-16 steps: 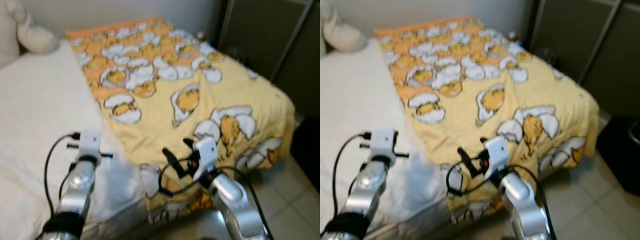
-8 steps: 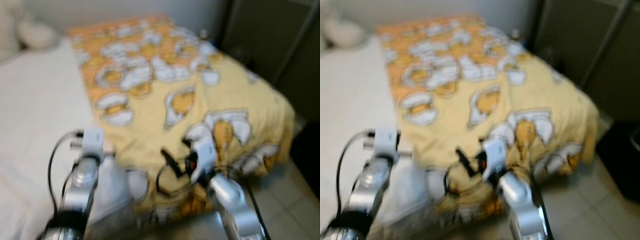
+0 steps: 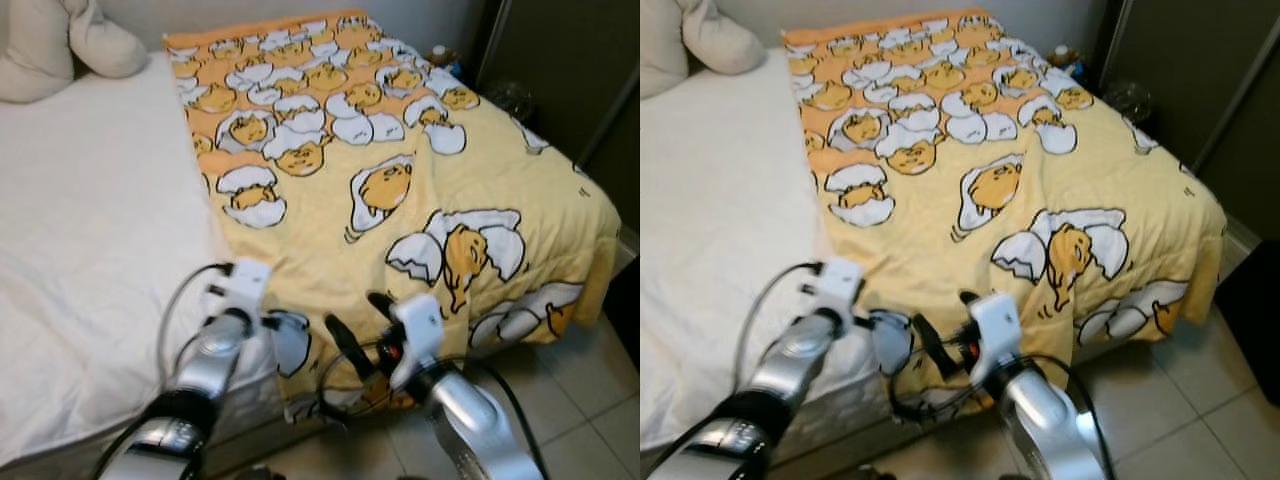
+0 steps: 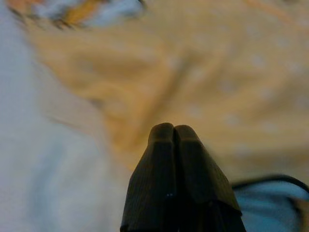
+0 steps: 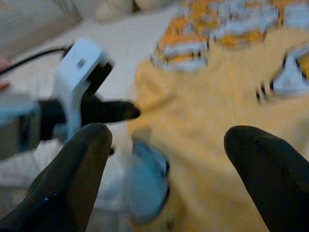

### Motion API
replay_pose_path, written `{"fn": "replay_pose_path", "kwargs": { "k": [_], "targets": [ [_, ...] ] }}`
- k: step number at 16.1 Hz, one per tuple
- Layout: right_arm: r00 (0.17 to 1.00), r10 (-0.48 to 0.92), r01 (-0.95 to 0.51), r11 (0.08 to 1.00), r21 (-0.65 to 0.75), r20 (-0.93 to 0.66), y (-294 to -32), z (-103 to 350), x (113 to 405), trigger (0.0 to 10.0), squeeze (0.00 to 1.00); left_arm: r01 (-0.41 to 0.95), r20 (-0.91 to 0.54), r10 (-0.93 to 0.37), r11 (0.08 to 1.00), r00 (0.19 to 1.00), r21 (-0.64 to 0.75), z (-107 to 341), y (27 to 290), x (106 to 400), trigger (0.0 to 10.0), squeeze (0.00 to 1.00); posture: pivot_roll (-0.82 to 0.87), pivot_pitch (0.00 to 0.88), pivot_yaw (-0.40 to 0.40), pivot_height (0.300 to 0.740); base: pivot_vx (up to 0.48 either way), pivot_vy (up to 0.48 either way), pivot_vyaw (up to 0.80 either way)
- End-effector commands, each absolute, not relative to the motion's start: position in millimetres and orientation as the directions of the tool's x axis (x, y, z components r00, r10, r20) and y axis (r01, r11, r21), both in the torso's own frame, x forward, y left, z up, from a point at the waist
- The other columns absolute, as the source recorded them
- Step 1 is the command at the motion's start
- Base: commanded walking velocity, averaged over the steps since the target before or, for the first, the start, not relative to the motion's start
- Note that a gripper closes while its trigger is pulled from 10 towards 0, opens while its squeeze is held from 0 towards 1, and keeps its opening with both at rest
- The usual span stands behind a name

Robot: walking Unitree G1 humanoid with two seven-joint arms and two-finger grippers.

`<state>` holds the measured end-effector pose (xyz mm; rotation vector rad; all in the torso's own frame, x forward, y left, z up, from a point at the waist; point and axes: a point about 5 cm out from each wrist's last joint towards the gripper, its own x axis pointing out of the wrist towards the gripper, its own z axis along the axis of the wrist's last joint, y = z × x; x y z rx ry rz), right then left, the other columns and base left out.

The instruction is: Clean up the room

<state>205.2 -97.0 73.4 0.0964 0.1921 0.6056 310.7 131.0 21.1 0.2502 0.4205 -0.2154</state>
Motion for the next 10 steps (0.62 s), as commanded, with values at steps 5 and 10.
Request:
{"fn": "replay_pose_path", "kwargs": {
  "k": [5, 10],
  "targets": [
    [0.806, 0.568, -0.547, 0.822, 0.16, -0.166, -96.4, 81.2, 191.0, 10.0, 0.0, 0.376, -0.416, -0.265, 0.902, 0.87, 0.211, 28.3, 95.4, 320.1, 10.0, 0.0, -0.21, 0.174, 0.086, 0.74, 0.0, 0.0, 0.0],
    [0.8, 0.572, -0.547, 0.819, 0.175, -0.181, -93.5, 80.2, 187.3, 10.0, 0.0, 0.303, -0.641, -0.019, 0.891, 0.767, 0.337, -18.8, 147.5, 285.7, 10.0, 0.0, -0.2, 0.178, 0.091, 0.74, 0.0, 0.0, 0.0]
  ]
}}
